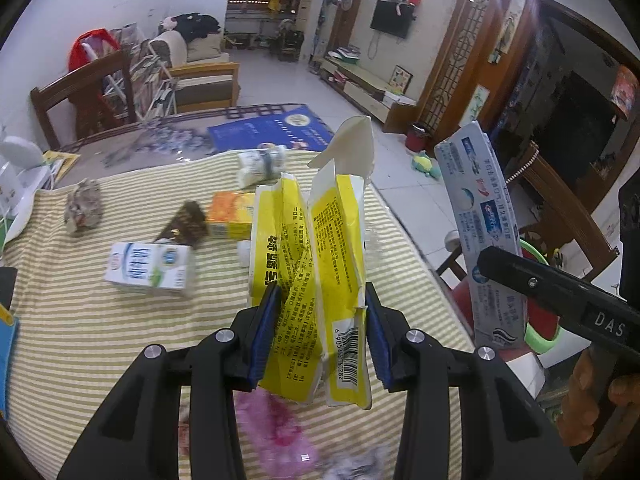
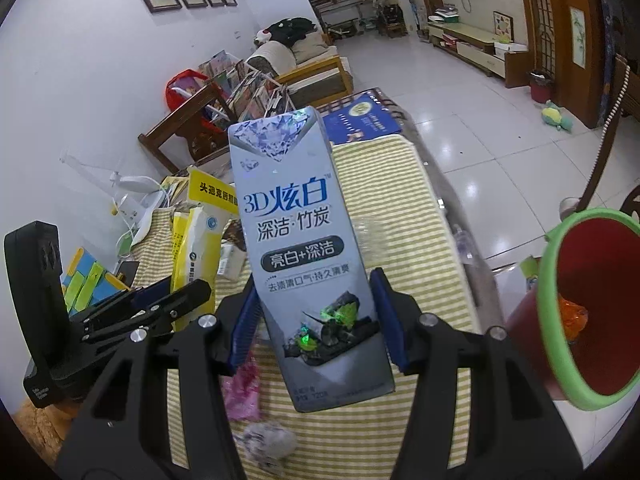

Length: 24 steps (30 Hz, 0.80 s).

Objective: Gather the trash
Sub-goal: 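Carry the toothpaste box to the red bin with the right gripper while the left holds packets, then release the toothpaste box into the bin while the left gripper drops the yellow packets in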

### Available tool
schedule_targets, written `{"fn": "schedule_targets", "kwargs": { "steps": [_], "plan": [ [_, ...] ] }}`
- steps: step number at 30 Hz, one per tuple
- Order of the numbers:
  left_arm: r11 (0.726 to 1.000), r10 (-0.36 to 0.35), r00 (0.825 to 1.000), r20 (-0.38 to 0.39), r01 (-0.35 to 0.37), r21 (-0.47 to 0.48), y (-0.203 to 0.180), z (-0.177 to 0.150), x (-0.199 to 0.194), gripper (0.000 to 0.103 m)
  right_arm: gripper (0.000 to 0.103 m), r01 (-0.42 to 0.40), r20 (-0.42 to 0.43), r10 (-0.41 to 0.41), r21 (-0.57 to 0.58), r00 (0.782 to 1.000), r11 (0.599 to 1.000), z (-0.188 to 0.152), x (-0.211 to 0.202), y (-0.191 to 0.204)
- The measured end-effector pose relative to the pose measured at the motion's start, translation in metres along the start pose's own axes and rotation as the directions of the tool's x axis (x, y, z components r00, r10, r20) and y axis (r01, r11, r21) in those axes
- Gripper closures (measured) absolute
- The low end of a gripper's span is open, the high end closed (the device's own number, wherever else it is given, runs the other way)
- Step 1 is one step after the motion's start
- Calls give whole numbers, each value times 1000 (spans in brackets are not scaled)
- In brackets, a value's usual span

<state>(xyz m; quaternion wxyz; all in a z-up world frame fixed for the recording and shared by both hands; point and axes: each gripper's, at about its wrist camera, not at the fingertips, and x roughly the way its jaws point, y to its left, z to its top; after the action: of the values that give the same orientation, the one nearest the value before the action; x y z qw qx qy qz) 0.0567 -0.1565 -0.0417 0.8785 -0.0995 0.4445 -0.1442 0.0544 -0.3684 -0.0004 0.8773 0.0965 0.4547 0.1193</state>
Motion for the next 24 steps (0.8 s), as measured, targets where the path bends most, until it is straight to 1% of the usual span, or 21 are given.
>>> {"fn": "schedule_targets", "kwargs": {
  "steps": [6,9,12,15,18,20,22,23,24],
  "plan": [
    [1000,-11,1000,-5,12,25,-37,-1,7,64,51,17,16,-18,41,1000,999,-2,-20,-40],
    [999,-28,1000,-10,28,38,-59,-1,12,64,51,32,29,-34,60,999,998,-3,-31,-58],
    [997,-49,999,-8,49,55,-80,0,15,64,51,59,47,-63,85,997,995,-2,-43,-77],
    [994,-77,997,-9,77,73,-102,1,18,64,51,98,61,-107,130,992,987,-4,-55,-105],
    [990,-103,995,-16,104,93,-123,2,22,64,51,163,61,-178,196,982,967,-9,-68,-140],
    [985,-125,992,-24,127,115,-139,2,24,64,51,202,58,-221,230,974,952,-13,-74,-157],
    [978,-151,988,-33,154,142,-157,4,29,64,49,267,47,-289,266,956,926,-17,-78,-175],
    [975,-161,986,-38,165,150,-164,4,30,64,41,292,38,-315,281,948,914,-19,-79,-183],
    [970,-175,984,-45,180,161,-172,5,33,64,37,307,36,-332,300,943,903,-21,-81,-190]
  ]
}}
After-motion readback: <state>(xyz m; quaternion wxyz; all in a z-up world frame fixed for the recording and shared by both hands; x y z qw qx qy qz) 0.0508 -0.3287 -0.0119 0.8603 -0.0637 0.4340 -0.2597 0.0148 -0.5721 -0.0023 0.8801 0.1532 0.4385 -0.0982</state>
